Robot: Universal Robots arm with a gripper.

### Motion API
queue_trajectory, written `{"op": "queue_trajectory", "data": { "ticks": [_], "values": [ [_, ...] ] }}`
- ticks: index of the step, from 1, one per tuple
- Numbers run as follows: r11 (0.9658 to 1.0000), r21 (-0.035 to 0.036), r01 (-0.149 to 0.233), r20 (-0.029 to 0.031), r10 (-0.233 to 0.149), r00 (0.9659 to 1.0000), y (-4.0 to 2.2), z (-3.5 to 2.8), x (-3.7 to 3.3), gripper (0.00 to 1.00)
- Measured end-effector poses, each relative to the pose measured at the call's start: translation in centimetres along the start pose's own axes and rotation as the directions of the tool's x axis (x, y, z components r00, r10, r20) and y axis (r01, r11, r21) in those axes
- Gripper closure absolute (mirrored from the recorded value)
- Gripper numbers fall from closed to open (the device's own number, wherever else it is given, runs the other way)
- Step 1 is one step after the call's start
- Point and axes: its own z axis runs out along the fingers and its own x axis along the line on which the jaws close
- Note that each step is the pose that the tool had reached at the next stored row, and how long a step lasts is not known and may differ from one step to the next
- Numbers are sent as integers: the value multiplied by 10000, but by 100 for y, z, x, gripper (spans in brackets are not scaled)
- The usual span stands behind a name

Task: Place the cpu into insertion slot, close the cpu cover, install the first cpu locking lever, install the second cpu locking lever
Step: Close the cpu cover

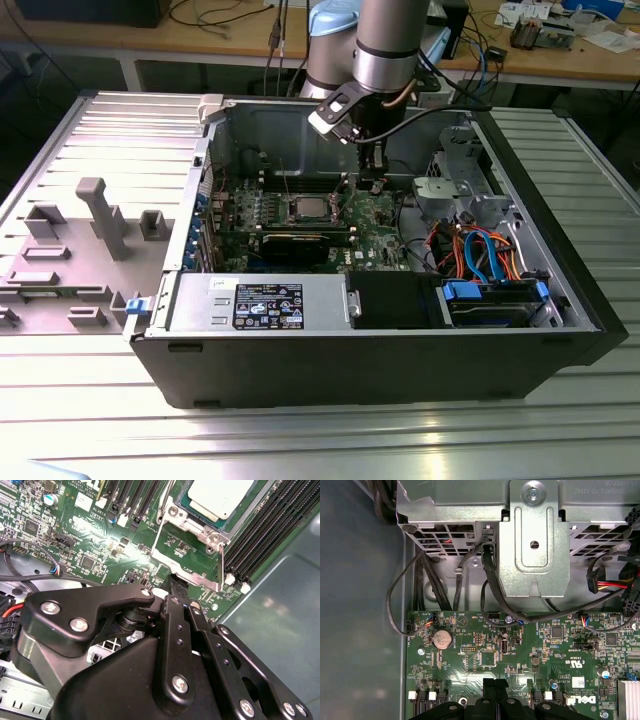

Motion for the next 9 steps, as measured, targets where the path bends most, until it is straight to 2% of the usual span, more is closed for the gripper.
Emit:
{"op": "queue_trajectory", "data": {
  "ticks": [9],
  "values": [
    [10000,0,0,0,0,10000,-16,-1,0,89]
  ]
}}
